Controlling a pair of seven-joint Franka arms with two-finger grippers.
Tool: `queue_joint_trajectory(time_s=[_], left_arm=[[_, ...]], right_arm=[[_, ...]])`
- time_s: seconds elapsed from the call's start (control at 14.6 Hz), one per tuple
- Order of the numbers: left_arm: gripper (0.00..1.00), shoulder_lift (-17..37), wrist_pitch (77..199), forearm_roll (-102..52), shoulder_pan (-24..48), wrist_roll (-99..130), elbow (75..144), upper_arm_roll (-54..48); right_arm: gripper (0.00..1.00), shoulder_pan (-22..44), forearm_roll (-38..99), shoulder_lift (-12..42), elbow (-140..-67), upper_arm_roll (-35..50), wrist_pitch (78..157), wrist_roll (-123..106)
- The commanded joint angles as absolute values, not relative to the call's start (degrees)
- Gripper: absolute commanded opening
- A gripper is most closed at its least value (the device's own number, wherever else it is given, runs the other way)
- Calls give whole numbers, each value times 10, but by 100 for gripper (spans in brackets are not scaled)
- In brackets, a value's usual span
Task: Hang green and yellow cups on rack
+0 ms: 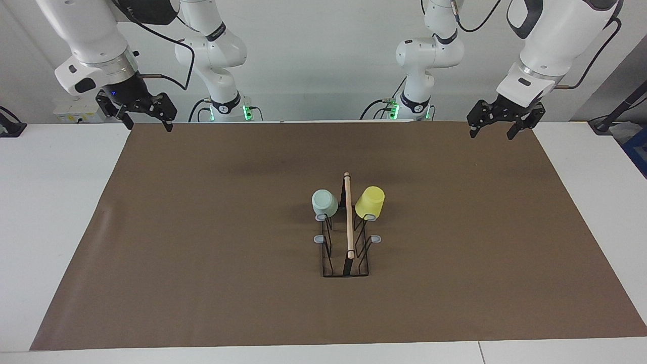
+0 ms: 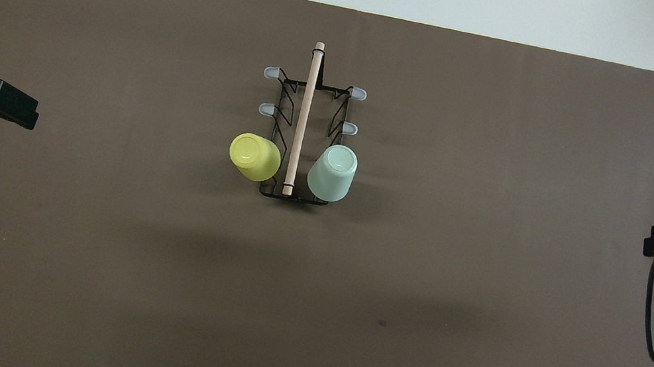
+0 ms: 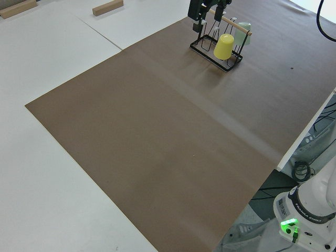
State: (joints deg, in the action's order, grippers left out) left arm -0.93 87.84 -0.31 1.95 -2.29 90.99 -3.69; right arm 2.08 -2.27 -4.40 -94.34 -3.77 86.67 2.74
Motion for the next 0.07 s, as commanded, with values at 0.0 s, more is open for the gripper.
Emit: queue_joint_trajectory(time_s=[0.0], left_arm=[[100, -5, 863, -12, 17, -31, 896, -37]], right_arm=[[100, 21, -22, -40, -939, -37, 870, 26]])
